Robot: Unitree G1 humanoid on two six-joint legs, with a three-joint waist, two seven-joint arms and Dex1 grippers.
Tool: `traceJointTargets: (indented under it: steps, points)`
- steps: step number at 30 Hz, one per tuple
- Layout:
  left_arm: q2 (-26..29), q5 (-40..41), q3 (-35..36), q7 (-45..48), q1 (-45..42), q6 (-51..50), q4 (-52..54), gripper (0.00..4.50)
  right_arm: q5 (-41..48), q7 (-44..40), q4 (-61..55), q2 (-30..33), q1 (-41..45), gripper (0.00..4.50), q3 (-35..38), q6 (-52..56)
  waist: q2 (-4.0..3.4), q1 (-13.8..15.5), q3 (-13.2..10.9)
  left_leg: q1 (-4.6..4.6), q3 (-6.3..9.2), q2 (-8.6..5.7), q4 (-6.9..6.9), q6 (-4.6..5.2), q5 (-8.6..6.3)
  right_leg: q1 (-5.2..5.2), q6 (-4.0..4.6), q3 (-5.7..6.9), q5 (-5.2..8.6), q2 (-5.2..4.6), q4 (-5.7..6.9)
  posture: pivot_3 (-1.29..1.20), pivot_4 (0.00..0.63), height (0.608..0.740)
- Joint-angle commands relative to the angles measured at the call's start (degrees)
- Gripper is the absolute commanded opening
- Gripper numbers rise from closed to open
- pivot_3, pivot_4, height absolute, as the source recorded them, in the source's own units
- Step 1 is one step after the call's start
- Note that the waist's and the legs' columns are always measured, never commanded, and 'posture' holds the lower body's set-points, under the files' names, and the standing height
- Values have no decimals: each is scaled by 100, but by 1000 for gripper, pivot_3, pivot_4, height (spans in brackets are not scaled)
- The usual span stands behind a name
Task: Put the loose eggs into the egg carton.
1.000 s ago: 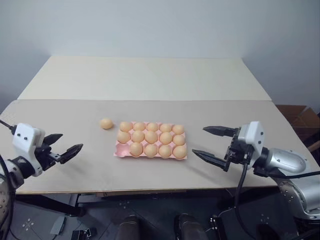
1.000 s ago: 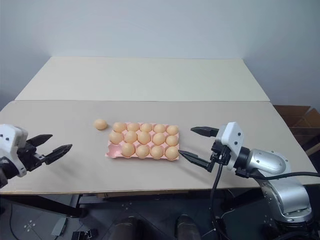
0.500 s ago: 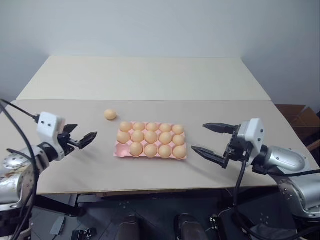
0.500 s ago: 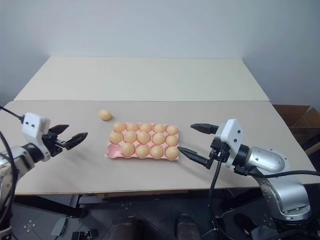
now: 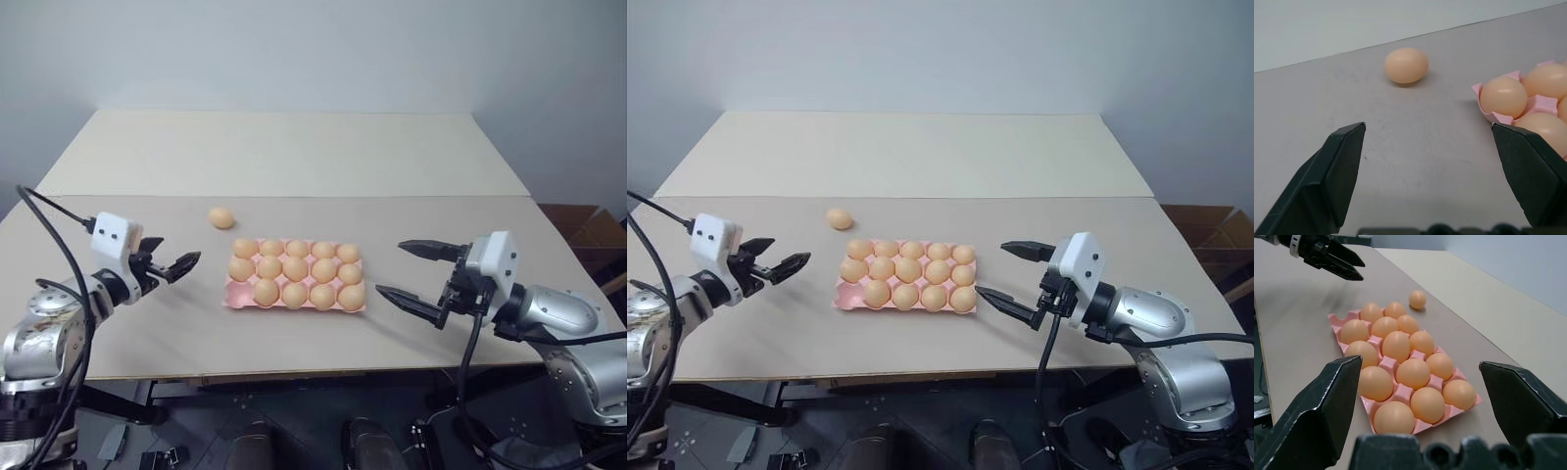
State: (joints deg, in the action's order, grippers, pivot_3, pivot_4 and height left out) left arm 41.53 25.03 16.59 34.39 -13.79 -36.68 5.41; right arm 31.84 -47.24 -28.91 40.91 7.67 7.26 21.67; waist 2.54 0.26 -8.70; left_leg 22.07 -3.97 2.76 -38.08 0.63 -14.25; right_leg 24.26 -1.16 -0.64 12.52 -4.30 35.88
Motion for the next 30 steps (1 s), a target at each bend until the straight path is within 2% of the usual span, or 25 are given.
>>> traceJointTargets:
  steps: [1,10,16,30]
  points:
    - [-93,-125,-81,-115,-371,126,-235,4472,-40,52,-17,-18,111,4500,91,-84,0,14,0,1,0,0,0,0,0,0,0,0,0,0,-1,0,150,740]
    - [-880,-720,-593,-533,-1953,701,-2086,4472,-176,91,74,-118,250,4500,23,-77,3,40,0,15,7,-8,-16,0,0,-3,-11,5,-7,-1,-4,0,150,740]
    - [-1101,-1090,-848,-447,-2783,1278,-3283,4472,-206,150,26,-153,246,4500,30,-78,3,15,0,20,9,-9,-22,1,0,-3,-17,6,-11,-1,-6,0,150,740]
    - [-1296,-1484,-934,-478,-3139,1793,-4362,4472,-150,283,-170,-134,106,4500,146,-18,3,27,0,23,10,-10,-30,1,0,-3,-24,7,-14,-2,-3,0,150,740]
